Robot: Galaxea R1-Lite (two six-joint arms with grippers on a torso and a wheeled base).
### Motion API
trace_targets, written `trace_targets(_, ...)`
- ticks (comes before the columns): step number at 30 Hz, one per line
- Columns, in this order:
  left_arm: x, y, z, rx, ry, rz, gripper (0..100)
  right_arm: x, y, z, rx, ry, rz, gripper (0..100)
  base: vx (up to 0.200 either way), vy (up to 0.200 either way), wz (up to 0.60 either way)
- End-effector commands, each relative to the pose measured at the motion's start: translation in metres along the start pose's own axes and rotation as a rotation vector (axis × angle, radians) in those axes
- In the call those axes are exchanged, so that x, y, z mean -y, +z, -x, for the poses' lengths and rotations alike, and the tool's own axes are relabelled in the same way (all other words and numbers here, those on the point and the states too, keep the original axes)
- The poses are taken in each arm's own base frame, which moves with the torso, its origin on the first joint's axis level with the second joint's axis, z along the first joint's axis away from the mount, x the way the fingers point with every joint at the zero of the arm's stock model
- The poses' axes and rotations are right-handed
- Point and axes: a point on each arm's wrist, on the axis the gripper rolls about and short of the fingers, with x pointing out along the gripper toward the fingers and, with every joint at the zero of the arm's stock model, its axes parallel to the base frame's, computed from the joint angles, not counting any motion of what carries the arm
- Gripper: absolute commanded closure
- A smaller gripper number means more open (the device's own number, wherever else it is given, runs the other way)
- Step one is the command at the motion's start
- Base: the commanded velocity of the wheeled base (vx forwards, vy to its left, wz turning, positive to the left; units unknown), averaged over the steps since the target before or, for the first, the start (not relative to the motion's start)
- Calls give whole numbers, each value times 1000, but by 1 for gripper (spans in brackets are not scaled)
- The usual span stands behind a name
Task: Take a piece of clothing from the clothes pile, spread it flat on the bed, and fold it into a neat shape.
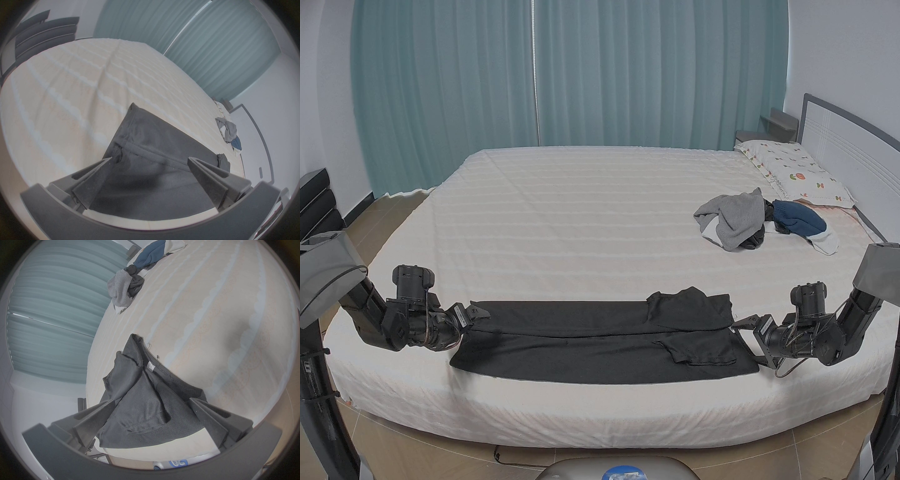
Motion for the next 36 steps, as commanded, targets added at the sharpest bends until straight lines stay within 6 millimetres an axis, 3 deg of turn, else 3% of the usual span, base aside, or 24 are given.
trace_targets(1, -10, -10, -18, -16, 2, -20, 0, 2, -5, -5, -17, -10, 7, 0, 0, 0, 0)
trace_targets(15, -15, -14, -23, 3, -5, -32, 0, 2, -5, -6, -14, -4, 10, 0, 0, 0, 0)
trace_targets(16, -16, -13, -22, 3, -6, -31, 100, 2, -5, -6, -14, -4, 10, 0, 0, 0, 0)
trace_targets(36, -34, -6, -18, 71, 9, 6, 100, 2, -5, -6, -15, -3, 8, 0, 0, 0, 0)
